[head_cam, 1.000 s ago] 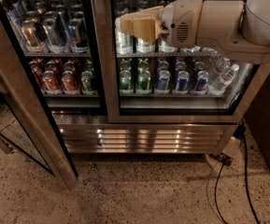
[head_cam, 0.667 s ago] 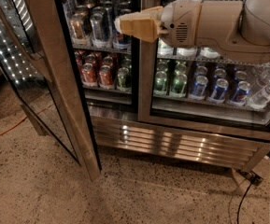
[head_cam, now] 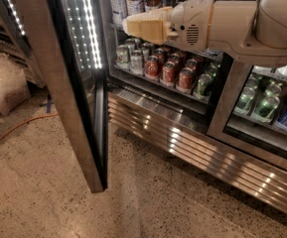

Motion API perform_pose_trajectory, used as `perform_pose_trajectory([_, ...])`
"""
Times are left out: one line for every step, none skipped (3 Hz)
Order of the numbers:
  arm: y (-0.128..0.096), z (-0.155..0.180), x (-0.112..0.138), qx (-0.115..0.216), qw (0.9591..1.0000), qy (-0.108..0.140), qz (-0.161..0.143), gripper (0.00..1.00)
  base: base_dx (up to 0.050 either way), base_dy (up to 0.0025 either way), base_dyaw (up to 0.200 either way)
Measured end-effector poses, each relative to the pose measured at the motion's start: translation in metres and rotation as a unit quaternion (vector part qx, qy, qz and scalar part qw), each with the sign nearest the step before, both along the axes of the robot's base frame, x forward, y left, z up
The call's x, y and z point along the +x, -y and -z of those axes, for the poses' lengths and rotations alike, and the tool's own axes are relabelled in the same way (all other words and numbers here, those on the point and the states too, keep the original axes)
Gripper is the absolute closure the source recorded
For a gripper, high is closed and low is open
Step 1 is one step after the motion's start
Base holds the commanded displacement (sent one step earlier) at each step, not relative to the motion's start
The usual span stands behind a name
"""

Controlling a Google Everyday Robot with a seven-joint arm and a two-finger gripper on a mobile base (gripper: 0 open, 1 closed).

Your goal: Open left fridge door

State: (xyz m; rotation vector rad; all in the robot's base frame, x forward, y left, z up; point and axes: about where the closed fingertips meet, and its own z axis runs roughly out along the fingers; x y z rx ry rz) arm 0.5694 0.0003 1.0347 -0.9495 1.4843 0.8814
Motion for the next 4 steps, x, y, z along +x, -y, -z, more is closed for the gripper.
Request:
perform_pose_trajectory([0.0000, 0.0000, 0.0000, 0.000, 1.0000, 0.000, 0.000, 1.00, -0.023, -0.00203, 0.176])
perform_pose_trajectory([0.0000, 0.0000, 0.0000, 0.000, 1.0000, 0.000, 0.000, 1.00, 0.000, -0.00006, -0.193])
perform_pose_trajectory([0.0000, 0.0000, 0.0000, 0.000, 1.0000, 0.000, 0.000, 1.00, 0.000, 0.00002, -0.196])
perform_pose_trajectory([0.0000, 0.0000, 0.0000, 0.000, 1.0000, 0.000, 0.000, 1.00, 0.000, 0.00000, 0.000])
